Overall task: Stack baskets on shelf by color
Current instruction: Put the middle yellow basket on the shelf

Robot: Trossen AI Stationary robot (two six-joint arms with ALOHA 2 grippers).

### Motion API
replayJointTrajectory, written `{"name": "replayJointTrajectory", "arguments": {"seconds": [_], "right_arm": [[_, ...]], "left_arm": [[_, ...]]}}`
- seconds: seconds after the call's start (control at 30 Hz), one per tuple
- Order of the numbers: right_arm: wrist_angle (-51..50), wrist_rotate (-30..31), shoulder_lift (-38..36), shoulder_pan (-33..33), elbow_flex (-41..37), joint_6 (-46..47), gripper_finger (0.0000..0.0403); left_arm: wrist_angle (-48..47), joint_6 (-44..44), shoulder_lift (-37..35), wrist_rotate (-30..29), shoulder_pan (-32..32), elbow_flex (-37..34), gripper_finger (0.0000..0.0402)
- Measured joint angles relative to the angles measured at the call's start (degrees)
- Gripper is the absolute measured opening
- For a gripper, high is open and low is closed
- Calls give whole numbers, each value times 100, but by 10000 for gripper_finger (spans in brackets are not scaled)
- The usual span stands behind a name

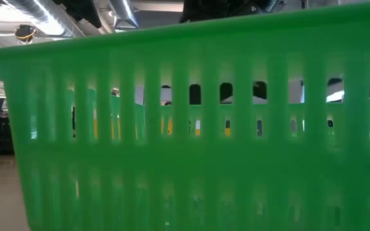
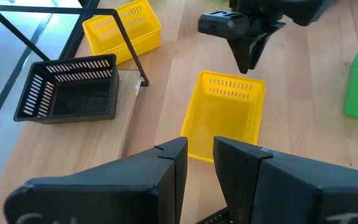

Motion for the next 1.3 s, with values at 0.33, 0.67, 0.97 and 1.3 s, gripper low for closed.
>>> {"name": "replayJointTrajectory", "arguments": {"seconds": [0.33,0.67,0.97,1.3], "right_arm": [[13,12,6,-233,-1,-427,90],[64,-102,63,-289,-7,-1037,90],[312,-243,422,-413,-7,-1031,90],[350,-401,459,-413,-7,-907,83]], "left_arm": [[4,-131,0,-148,0,0,70],[15,-133,0,-161,0,0,70],[61,-133,0,-157,0,0,70],[50,-133,0,-155,0,0,70]]}}
